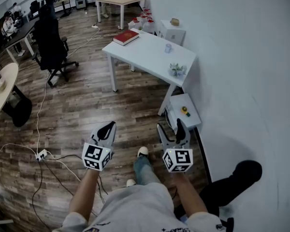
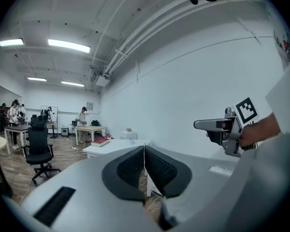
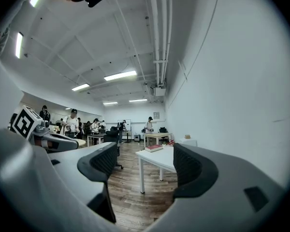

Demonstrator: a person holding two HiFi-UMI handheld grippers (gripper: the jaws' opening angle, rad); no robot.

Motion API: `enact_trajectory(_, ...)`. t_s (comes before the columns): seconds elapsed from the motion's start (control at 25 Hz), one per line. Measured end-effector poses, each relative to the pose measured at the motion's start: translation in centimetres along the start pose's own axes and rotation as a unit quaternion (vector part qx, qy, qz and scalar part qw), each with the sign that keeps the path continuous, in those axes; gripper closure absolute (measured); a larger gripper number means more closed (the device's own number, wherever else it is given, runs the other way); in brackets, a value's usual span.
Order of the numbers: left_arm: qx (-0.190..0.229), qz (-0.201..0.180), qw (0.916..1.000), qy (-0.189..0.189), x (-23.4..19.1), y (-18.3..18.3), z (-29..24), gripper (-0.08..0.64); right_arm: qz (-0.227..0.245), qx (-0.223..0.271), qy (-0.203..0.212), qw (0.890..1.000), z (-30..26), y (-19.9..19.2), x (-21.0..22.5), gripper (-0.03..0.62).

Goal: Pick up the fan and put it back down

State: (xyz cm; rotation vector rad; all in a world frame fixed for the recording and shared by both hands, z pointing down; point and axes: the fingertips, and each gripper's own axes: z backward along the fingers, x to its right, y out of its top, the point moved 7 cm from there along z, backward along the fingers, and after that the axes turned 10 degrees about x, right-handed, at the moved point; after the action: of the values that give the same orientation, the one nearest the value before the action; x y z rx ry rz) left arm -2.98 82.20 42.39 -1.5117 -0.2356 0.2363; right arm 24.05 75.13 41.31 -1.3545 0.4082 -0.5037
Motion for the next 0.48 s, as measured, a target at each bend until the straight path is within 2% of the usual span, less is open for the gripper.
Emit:
enact_trajectory(0.2,-0.006,0.006,1.0,0.0,-3.0,-1.0,-4.7,0.554,-0.008,-0.004,-0.01,1.0,-5.2,-1.4,2.0,0.242)
enact_trajectory(0.48,-0.015,0.012,0.9998,0.002,-8.8,-2.0,-15.6,0.554,-0.029,-0.017,-0.01,0.999,-15.9,-4.6,6.8,0.241)
